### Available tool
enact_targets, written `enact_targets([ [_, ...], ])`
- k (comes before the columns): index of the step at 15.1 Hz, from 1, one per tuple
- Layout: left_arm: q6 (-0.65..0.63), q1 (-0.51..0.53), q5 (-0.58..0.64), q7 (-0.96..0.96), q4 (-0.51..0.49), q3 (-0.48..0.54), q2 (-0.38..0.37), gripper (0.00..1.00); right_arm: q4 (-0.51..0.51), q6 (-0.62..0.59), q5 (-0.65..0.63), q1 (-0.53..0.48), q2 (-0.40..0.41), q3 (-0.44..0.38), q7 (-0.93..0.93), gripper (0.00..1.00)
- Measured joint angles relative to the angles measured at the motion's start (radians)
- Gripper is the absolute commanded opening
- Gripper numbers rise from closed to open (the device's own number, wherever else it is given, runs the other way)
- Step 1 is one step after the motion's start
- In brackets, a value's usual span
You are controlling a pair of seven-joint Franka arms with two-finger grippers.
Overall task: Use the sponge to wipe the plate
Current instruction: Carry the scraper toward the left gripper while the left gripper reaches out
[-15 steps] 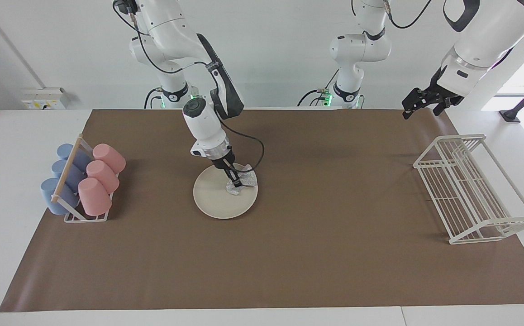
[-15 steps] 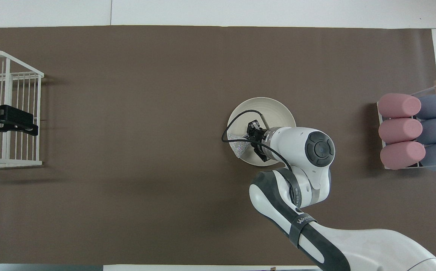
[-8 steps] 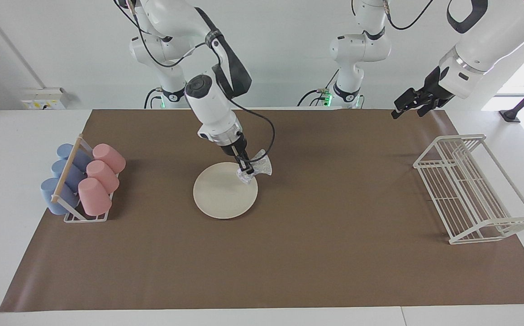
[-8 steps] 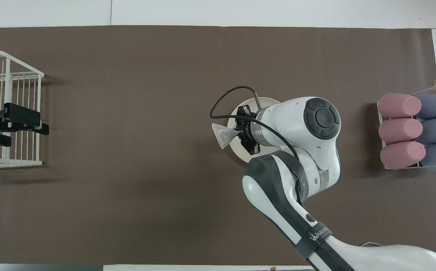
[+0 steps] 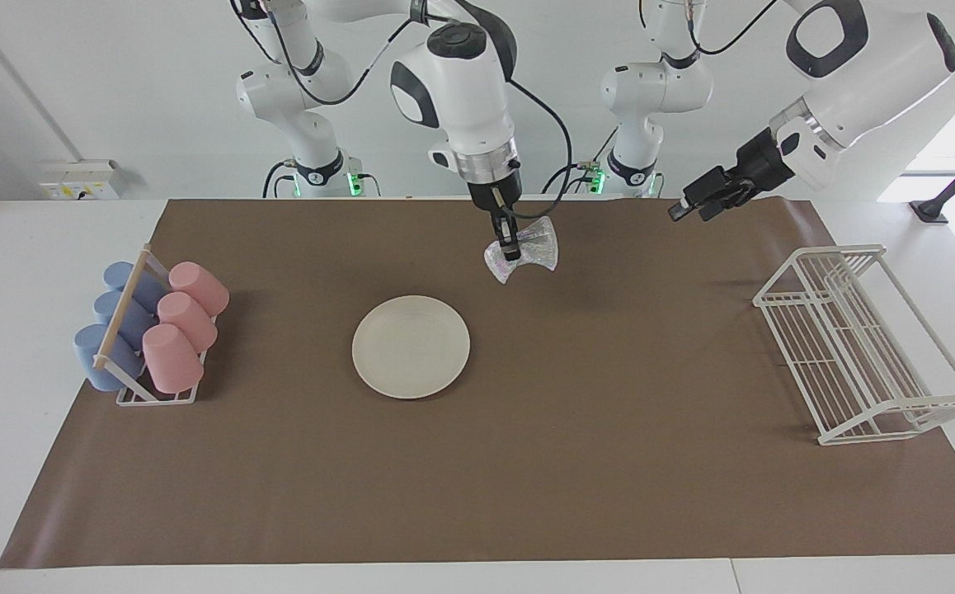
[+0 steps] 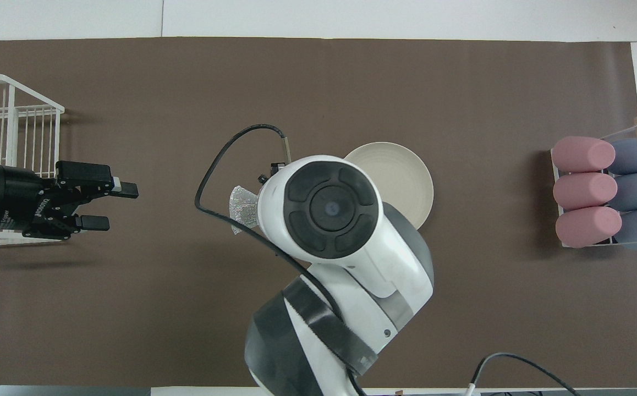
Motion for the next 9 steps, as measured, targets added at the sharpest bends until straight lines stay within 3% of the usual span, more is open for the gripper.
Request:
enact_targets([
  [4,0.046,-0.011,-0.194,0.041,-0.078,-0.002,0.017,1.0,0.012,-0.01,-0.053,0.071,0.01,0.0,0.105,0.0],
  [9,0.051,-0.03,-0.318,0.178,-0.085,-0.007,0.122,1.0,0.035,-0.011,-0.056,0.069,0.011,-0.005,0.11,0.0],
])
